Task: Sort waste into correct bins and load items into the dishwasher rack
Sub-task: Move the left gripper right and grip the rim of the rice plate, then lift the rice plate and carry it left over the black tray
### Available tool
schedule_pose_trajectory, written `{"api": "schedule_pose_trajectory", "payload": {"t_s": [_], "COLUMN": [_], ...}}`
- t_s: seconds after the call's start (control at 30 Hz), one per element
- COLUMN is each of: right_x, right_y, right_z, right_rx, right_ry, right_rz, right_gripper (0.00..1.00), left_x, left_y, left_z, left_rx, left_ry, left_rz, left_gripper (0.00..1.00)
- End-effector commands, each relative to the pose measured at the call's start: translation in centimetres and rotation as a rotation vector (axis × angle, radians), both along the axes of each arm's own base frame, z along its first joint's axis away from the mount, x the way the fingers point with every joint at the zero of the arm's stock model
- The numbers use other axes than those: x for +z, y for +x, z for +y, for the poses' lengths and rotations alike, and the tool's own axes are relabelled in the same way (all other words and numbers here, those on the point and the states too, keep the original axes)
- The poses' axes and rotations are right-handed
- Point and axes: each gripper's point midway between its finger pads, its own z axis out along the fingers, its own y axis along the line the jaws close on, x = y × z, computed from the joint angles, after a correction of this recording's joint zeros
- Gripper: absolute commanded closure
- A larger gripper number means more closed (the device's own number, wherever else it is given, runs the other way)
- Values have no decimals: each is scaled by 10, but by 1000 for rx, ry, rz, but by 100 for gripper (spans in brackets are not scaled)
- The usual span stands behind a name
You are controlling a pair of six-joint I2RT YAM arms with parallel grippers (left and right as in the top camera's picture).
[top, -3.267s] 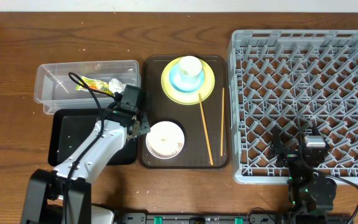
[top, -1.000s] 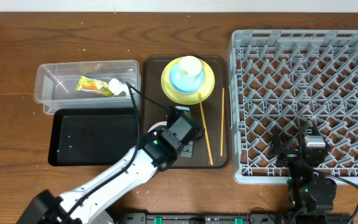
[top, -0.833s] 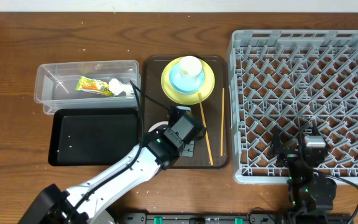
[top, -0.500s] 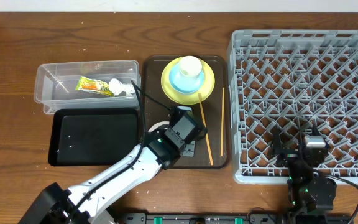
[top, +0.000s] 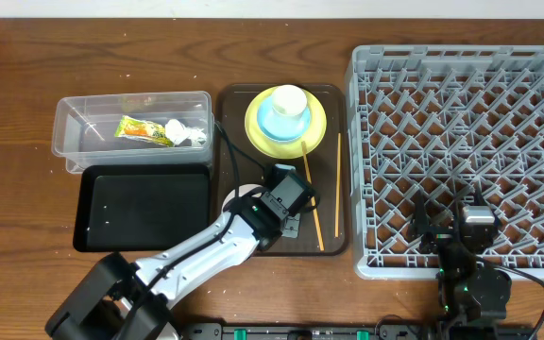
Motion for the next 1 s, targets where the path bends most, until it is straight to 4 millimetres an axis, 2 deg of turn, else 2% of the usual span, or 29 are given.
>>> {"api": "schedule_pose_trajectory", "payload": {"t_s": [0.0, 0.53, 0.77, 0.87, 0.97], "right_x": [-2, -2, -2, -2, -2], "right_y": [0, 0, 0, 0, 0], "right_z": [2, 2, 2, 2, 2], "right_rx": [8, 8, 8, 8, 8], "right_ry": [3, 3, 3, 3, 3], "right_rz": [6, 6, 6, 6, 6], "right_gripper": [1, 1, 1, 1, 1], "left_x": [-3, -4, -4, -3, 0], "left_y": [-1, -2, -2, -1, 1], "left_z": [-1, 1, 1, 1, -2], "left_rx": [3, 2, 2, 3, 3], "left_ry": [4, 10, 10, 10, -5], "left_rz": [6, 12, 12, 10, -4], "left_gripper": [77, 77, 86, 94, 94]}}
